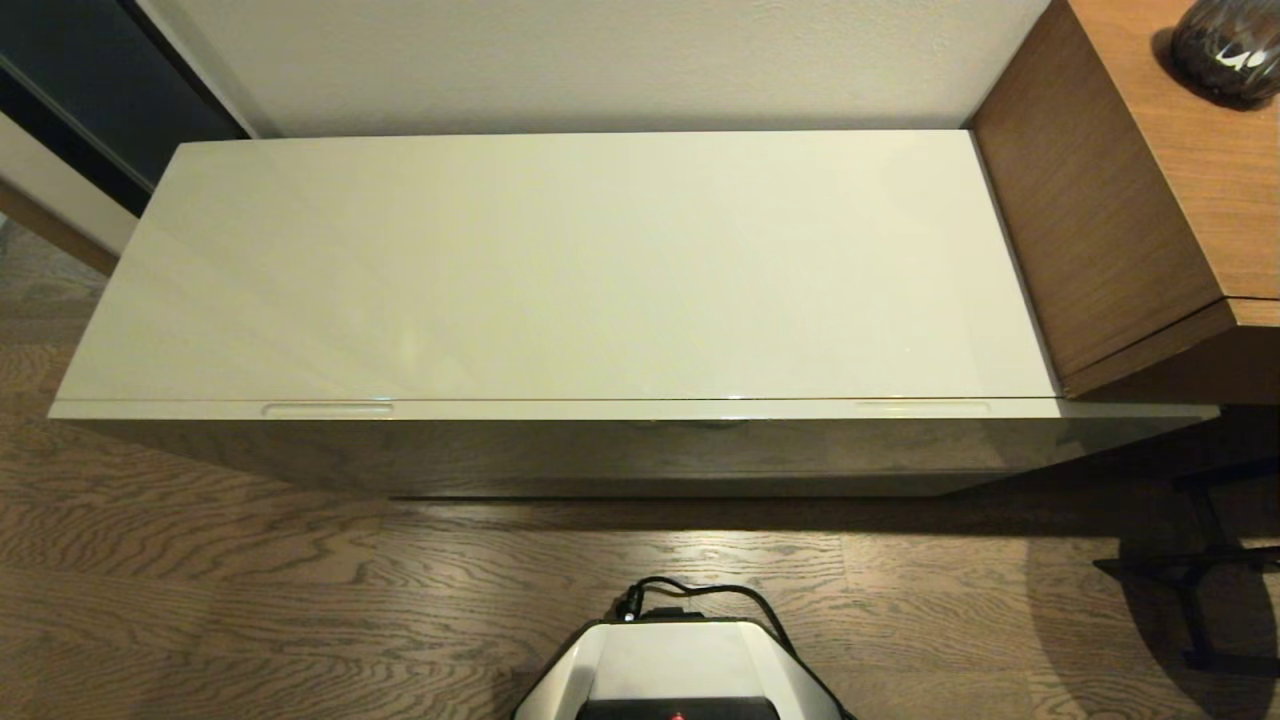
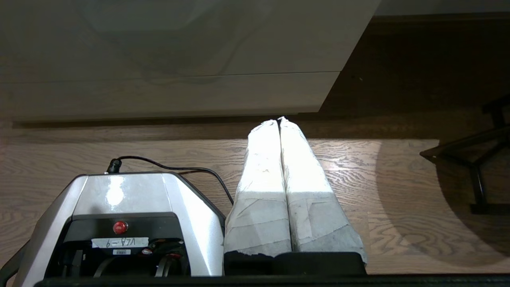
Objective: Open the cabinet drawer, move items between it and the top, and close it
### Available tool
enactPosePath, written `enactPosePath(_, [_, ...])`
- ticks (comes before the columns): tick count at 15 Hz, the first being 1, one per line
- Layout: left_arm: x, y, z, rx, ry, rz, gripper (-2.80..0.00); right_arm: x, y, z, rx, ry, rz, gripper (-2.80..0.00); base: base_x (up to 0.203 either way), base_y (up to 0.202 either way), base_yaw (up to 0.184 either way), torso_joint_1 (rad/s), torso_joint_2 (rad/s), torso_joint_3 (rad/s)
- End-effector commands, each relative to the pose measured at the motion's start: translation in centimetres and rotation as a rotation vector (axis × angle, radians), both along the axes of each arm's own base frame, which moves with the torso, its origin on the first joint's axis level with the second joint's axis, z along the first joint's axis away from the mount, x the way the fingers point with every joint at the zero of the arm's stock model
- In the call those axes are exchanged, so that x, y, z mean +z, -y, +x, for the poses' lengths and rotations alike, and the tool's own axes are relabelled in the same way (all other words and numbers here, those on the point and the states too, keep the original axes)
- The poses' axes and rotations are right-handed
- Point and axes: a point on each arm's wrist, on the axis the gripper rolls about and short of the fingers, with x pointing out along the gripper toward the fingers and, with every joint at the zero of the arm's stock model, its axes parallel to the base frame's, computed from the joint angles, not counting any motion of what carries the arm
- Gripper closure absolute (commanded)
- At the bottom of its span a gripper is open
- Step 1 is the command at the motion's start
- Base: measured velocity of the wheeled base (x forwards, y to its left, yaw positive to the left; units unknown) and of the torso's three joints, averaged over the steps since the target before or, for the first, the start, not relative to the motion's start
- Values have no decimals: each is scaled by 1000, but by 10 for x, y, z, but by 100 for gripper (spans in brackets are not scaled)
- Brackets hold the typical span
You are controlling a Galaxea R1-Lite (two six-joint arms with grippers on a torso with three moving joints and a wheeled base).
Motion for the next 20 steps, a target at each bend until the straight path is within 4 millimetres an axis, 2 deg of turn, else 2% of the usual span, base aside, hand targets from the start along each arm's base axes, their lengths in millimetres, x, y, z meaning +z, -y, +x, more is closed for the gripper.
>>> enactPosePath(1, [0,0,0,0,-2,0,0,0,0,0,1,-4,0,0,0,0,0,0,0,0])
enactPosePath(20, [0,0,0,0,-2,0,0,0,0,0,-1,-4,2,0,0,0,0,0,0,0])
